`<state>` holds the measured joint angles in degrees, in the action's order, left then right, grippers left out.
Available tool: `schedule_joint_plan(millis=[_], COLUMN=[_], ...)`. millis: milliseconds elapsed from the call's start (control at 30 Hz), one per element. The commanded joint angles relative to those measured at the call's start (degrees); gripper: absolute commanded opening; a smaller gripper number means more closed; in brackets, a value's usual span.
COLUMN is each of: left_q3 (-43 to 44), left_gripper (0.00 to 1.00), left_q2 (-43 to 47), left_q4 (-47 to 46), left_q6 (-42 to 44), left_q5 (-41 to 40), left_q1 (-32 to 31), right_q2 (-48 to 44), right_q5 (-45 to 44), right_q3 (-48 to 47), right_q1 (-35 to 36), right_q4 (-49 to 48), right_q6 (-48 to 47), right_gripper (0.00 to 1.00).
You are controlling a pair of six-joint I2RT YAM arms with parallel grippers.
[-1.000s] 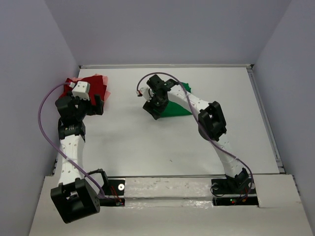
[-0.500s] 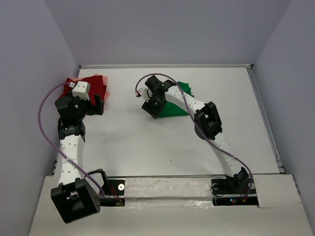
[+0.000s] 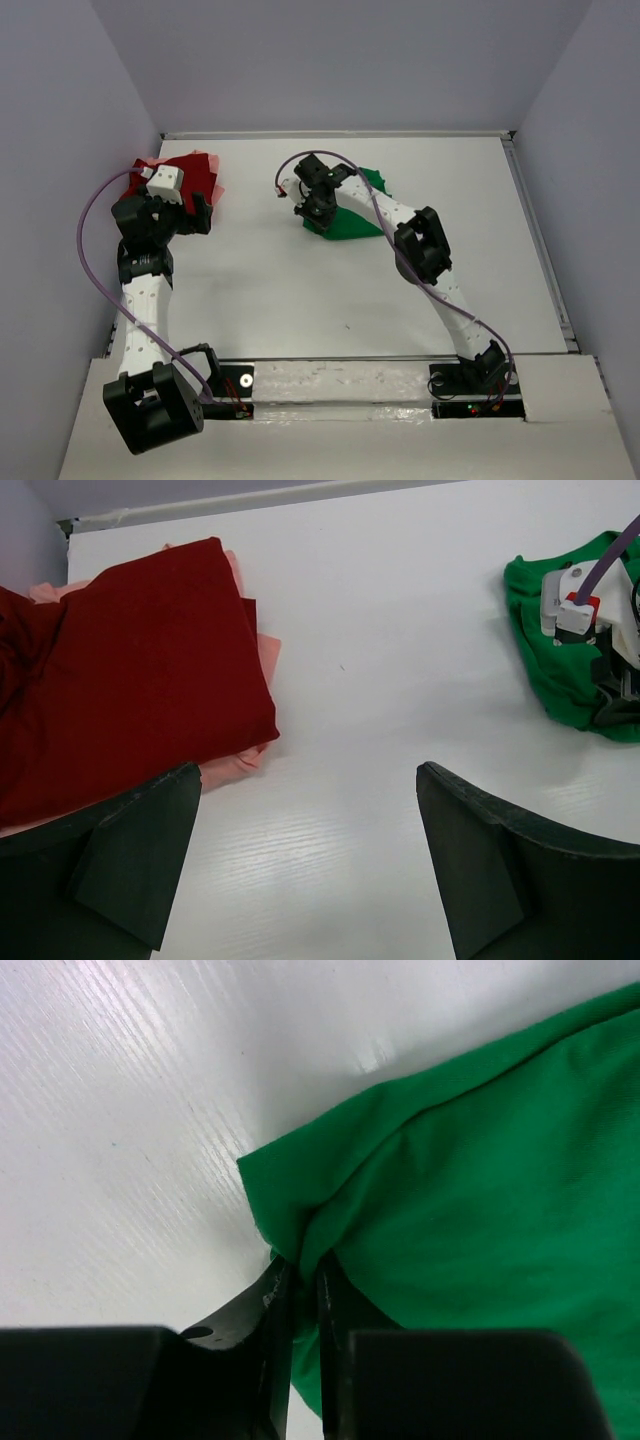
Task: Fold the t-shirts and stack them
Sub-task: Pick up the square-folded T-shirt from the center of the board.
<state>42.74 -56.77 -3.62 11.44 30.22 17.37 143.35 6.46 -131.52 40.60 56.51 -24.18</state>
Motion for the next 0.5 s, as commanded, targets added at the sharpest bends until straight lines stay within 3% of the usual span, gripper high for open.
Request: schedule_joint_plan(millis=[0, 100, 233, 467], left_q3=[-0.5, -0.6, -0.3, 0.8], left_gripper=[0.99, 0.99, 0.98, 0.75], left_q2=[0.9, -0.3, -5.4, -19.2], left_q4=[-2.3, -2.2, -2.2, -2.4], left_q6=[-0.7, -2.2, -6.2, -12.9], left_q5=[2.5, 4.3, 11.2, 17.6], left_q1=[0.2, 0.2, 0.1, -1.9], right_q2=[-0.7, -3.2, -6.5, -13.1], right_q5=[-1.9, -3.1, -4.0, -6.2], right_q3=[5.1, 8.2, 12.3, 14.1], right_q1=[0.8, 0.8, 0.8, 0.8], right_q4=[-1.0, -2.3, -3.2, -3.9], right_q6=[0.3, 0.0, 0.5, 0.5], right_gripper=[0.1, 0.0, 0.0, 0.0])
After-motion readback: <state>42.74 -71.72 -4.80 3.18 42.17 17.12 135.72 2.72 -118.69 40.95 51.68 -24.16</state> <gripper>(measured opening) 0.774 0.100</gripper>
